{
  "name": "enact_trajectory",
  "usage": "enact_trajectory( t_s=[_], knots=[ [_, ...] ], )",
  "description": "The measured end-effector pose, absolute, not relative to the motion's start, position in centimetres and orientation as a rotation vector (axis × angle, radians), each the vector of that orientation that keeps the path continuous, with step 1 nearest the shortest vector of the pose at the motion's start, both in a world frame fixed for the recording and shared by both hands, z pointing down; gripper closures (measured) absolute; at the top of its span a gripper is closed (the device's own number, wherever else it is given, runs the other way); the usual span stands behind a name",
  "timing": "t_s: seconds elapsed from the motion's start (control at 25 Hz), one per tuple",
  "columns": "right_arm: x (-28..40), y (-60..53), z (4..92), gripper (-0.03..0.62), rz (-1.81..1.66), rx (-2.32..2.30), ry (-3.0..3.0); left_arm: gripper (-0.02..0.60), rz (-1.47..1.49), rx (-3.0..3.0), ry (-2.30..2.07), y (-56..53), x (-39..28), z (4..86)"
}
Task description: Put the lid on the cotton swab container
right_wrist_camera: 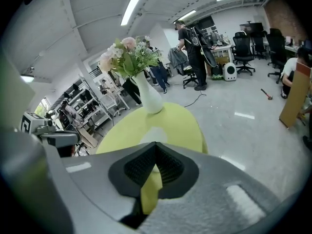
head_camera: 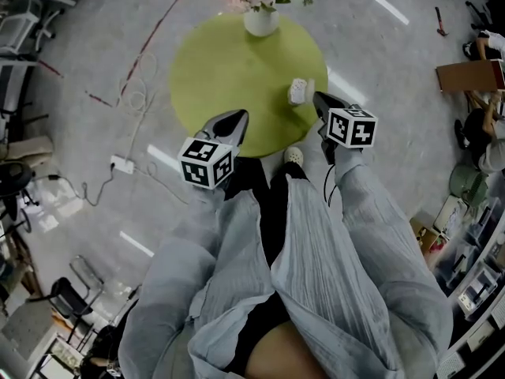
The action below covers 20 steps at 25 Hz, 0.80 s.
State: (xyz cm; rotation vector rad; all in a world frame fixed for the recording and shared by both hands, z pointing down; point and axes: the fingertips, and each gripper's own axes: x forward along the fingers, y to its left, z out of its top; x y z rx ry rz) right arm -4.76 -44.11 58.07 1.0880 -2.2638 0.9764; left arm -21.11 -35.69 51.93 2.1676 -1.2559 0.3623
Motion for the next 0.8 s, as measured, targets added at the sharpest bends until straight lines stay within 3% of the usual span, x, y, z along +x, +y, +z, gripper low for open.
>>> enact_trajectory(
  t_s=[0.8],
  knots=[
    [-8.4, -44.2, 58.3, 0.592, 0.712, 1.034, -2.169, 0.565, 0.369, 2.226, -1.193, -36.3, -23.6, 52.2]
  ],
)
